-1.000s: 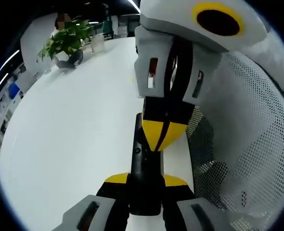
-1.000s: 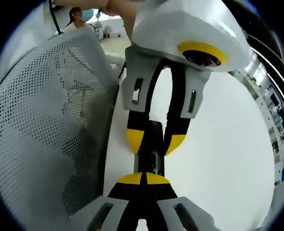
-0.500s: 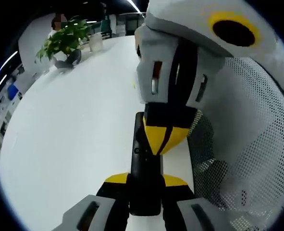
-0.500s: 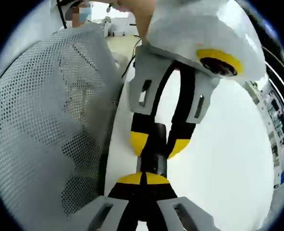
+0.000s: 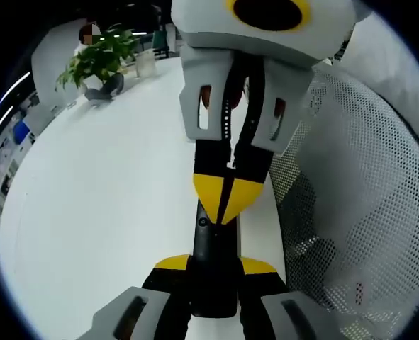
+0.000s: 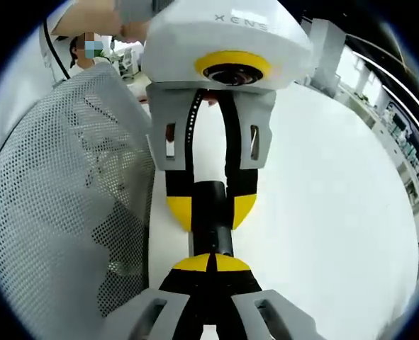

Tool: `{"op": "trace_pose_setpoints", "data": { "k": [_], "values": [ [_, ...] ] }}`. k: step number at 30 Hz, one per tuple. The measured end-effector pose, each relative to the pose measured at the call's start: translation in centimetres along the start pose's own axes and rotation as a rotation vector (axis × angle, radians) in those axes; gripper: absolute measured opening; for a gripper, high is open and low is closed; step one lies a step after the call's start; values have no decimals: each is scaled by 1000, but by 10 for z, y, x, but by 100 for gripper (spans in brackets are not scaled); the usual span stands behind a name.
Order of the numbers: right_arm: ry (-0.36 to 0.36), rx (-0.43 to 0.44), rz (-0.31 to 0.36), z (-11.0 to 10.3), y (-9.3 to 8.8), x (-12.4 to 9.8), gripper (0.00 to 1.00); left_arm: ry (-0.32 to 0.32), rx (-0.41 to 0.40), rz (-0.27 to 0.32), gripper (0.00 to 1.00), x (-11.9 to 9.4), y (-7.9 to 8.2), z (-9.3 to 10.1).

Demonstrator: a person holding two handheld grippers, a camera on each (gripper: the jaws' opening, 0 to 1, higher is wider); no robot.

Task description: Press the specified remote control buttons in sequence, fully releasing each button before pressing the next.

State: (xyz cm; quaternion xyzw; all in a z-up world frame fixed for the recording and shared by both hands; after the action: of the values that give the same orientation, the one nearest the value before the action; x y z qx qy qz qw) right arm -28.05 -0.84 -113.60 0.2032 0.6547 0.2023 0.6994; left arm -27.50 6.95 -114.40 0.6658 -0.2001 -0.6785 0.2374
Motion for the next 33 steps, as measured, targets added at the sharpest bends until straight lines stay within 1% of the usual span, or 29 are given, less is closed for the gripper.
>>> {"op": "trace_pose_setpoints", "data": {
  "k": [3, 5, 9, 11, 12, 14, 15, 17, 19, 21, 23, 25, 27, 29, 30, 31, 33],
  "values": [
    [-4, 10, -22, 2, 2, 1, 0, -3, 2, 0, 22, 0, 0, 0],
    [-8, 24, -25, 2, 1, 1, 0, -6, -3, 3, 22, 0, 0, -1],
    [-22, 24, -33, 0, 2, 1, 0, -9, 5, -3, 22, 0, 1, -1],
    [-27, 49, -22, 0, 1, 1, 0, -10, 7, -6, 22, 0, 1, 0],
    [-26, 111, 6, -1, 0, 1, 0, -10, 8, -7, 22, 0, 1, 0],
    [-5, 136, 37, 1, -2, 0, 0, -8, 9, -7, 22, 0, 0, 0],
    [3, 167, 51, 1, -2, -1, 0, -8, 9, -6, 22, 0, 0, 0],
    [24, 206, 58, 2, -3, -2, 0, -7, 7, -4, 22, 0, 0, 0],
    [35, 208, 55, 5, -5, -4, 0, -6, 5, -1, 22, 0, 0, 0],
    [0, 206, 35, 11, -9, -8, 0, -4, 4, 0, 22, 0, 0, 0],
    [-4, 231, 33, 17, -12, -11, 0, -4, 3, 3, 22, 0, 0, 0],
    [36, 271, 54, 17, -10, -8, 0, -6, 2, 7, 22, 0, 0, 0],
    [44, 243, 51, 16, -5, -7, 0, -7, 1, 10, 22, 0, 0, 0],
    [67, 230, 41, 13, -2, -2, 0, -7, 1, 12, 22, 0, 0, 0],
    [56, 222, 31, 14, -3, -2, 0, -8, -1, 14, 22, 0, 0, 0],
    [68, 191, 10, 15, -1, -3, 0, -8, -4, 15, 22, 0, 0, 0],
    [67, 192, -3, 15, -1, -2, 0, -10, -5, 17, 22, 0, 0, 0]
  ]
}}
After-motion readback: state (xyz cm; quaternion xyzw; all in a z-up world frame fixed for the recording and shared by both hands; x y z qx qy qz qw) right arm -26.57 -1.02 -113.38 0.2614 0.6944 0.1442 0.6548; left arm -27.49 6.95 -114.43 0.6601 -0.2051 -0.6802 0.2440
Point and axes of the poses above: the point that each gripper's makers call its tool centre point, and the gripper's own axes: x roughly forward along the fingers, z roughly to its right, y roughly out of its top, the point moved 6 cm from there along -x, roughly backward along the fingers, and after that the axes turned 2 degrees about z, right-handed, at the moved point
